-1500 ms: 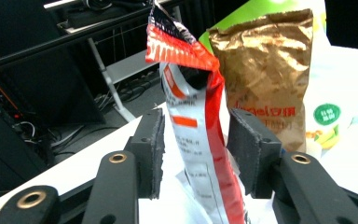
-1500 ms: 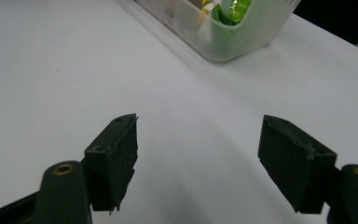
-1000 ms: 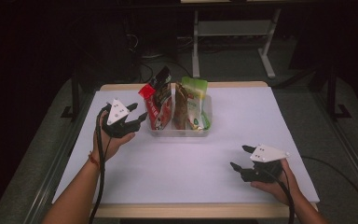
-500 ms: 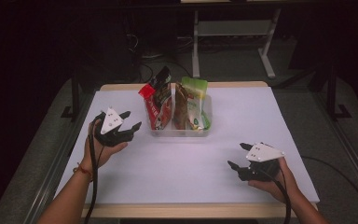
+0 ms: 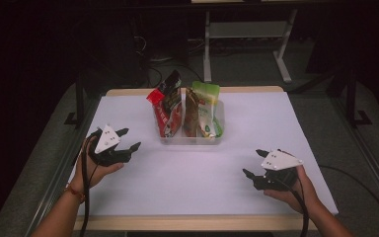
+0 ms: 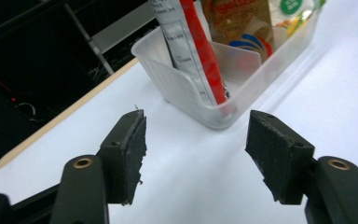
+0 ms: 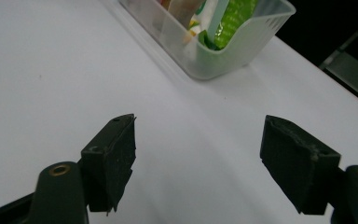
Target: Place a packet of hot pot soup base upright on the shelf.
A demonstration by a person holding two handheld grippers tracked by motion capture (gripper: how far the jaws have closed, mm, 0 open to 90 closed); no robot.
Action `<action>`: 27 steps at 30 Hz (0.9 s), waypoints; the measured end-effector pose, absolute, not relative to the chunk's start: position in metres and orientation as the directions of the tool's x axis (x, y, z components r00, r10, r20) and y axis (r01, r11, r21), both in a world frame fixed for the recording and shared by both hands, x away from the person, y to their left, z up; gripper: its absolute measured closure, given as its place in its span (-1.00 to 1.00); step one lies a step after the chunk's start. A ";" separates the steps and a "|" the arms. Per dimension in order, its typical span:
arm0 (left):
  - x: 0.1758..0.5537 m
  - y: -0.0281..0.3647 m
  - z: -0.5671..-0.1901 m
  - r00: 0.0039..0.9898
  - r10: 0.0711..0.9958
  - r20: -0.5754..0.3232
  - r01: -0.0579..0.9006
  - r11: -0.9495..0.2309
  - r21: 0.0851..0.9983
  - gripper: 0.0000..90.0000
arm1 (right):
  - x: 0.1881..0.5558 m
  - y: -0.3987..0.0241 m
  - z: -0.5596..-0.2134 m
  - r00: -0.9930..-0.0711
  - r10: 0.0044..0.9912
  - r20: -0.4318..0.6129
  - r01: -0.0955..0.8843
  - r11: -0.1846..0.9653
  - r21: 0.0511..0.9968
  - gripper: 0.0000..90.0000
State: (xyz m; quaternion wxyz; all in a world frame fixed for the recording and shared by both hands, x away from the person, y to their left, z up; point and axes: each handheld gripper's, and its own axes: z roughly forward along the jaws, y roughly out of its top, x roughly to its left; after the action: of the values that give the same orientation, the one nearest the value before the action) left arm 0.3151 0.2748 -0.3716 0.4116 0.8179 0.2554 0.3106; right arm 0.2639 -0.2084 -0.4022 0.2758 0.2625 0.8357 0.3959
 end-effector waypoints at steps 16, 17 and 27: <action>0.289 0.299 -0.388 0.675 0.686 0.271 0.167 -0.500 0.850 -0.31 | 0.257 -0.238 -0.405 -0.635 0.728 -0.259 0.199 0.477 0.856 -0.47; 0.288 0.301 -0.390 0.674 0.687 0.272 0.169 -0.502 0.848 -0.32 | 0.257 -0.240 -0.406 -0.634 0.730 -0.256 0.202 0.475 0.857 -0.49; 0.279 0.317 -0.403 0.663 0.707 0.246 0.201 -0.485 0.851 -0.45 | 0.253 -0.254 -0.408 -0.616 0.747 -0.250 0.207 0.460 0.864 -0.55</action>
State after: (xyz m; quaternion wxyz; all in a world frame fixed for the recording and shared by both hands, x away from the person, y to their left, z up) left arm 0.2794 0.3174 -0.4034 0.4228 0.8081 0.2806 0.2992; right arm 0.2531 -0.2542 -0.4084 0.3187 0.3010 0.7926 0.4237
